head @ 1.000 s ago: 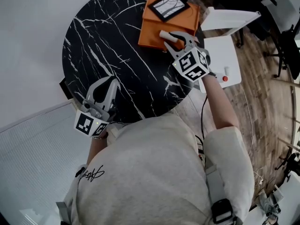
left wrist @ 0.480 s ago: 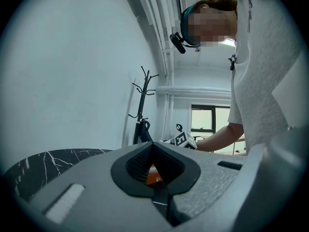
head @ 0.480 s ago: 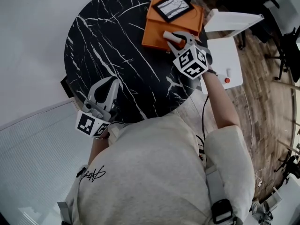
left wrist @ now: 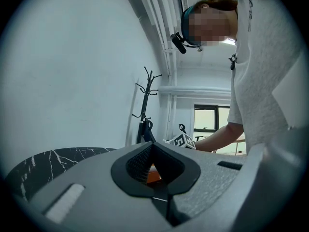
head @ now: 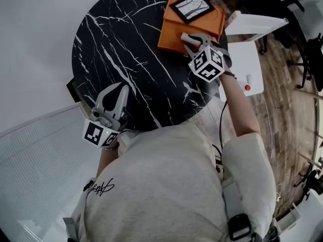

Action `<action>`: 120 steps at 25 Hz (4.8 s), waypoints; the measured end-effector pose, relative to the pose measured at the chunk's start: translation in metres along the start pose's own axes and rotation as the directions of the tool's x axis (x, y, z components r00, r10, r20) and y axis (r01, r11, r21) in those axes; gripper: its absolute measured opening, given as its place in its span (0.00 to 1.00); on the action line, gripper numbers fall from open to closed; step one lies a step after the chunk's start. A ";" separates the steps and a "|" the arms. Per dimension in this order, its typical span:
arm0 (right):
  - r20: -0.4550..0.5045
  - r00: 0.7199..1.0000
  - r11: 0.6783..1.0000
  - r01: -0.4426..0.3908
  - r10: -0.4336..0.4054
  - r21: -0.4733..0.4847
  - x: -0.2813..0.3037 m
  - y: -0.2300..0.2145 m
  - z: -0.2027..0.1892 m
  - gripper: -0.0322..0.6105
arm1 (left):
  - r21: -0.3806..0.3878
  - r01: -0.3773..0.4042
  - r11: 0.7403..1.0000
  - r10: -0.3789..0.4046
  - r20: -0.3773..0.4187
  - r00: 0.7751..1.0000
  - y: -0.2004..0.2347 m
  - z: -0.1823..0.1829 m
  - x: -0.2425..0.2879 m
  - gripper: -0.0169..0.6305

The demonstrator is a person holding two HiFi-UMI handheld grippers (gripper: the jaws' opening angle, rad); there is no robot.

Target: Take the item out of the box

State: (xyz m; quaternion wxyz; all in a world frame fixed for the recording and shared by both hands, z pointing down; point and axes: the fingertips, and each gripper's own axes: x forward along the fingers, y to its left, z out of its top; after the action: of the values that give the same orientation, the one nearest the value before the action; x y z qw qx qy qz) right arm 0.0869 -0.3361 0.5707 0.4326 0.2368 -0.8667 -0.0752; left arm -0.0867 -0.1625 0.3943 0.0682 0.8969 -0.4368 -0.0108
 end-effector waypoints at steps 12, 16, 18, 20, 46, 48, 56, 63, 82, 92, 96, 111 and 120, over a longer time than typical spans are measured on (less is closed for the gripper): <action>-0.084 0.996 1.000 -0.017 0.017 -0.002 0.019 0.001 -0.012 0.21 | -0.010 -0.021 1.000 0.021 -0.001 1.000 0.007 -0.003 -0.013 0.03; -0.103 0.994 1.000 -0.021 0.021 -0.005 0.023 0.003 -0.015 0.21 | -0.011 -0.024 1.000 0.024 0.000 1.000 0.009 -0.003 -0.015 0.03; -0.114 0.993 1.000 -0.020 0.019 -0.013 0.025 0.003 -0.017 0.21 | -0.012 -0.023 1.000 0.023 0.000 1.000 0.009 -0.003 -0.015 0.03; -0.126 0.992 1.000 -0.020 0.017 -0.023 0.026 0.003 -0.019 0.21 | -0.010 -0.022 1.000 0.022 -0.001 1.000 0.008 -0.004 -0.016 0.03; -0.213 0.976 0.999 -0.044 0.037 -0.027 0.041 -0.003 -0.032 0.24 | -0.016 -0.035 0.999 0.035 -0.013 0.999 0.014 -0.007 -0.021 0.03; -0.222 0.974 0.998 -0.051 0.043 -0.029 0.043 -0.003 -0.034 0.24 | -0.017 -0.036 0.999 0.036 -0.013 0.999 0.014 -0.007 -0.021 0.03; -0.231 0.971 0.998 -0.060 0.055 -0.017 0.048 -0.004 -0.035 0.26 | -0.017 -0.040 0.999 0.040 -0.011 0.999 0.016 -0.007 -0.020 0.03; -0.240 0.968 0.997 -0.073 0.073 0.008 0.051 -0.004 -0.038 0.26 | -0.017 -0.037 0.999 0.037 -0.013 0.999 0.016 -0.006 -0.018 0.03; -0.289 0.951 0.994 -0.105 0.112 0.038 0.055 0.002 -0.044 0.25 | -0.017 -0.034 0.999 0.034 -0.014 0.999 0.015 -0.007 -0.017 0.03; -0.285 0.952 0.994 -0.102 0.109 0.040 0.056 0.002 -0.044 0.25 | -0.012 -0.028 1.000 0.027 -0.011 1.000 0.015 -0.006 -0.018 0.03; -0.289 0.950 0.993 -0.105 0.114 0.045 0.056 0.002 -0.045 0.25 | -0.012 -0.021 1.000 0.021 -0.013 1.000 0.013 -0.007 -0.018 0.03; -0.288 0.950 0.993 -0.108 0.117 0.046 0.057 0.002 -0.044 0.25 | -0.013 -0.013 1.000 0.013 0.002 1.000 0.012 -0.003 -0.011 0.03; -0.289 0.950 0.993 -0.108 0.116 0.043 0.058 0.003 -0.044 0.25 | -0.005 -0.009 1.000 0.009 0.013 1.000 0.014 0.000 -0.009 0.03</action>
State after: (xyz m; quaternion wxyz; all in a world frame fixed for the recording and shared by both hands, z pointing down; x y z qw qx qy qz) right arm 0.0909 -0.3577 0.6397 0.5559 0.2014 -0.8065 -0.0034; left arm -0.1030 -0.1643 0.3958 0.0679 0.8946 -0.4413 -0.0173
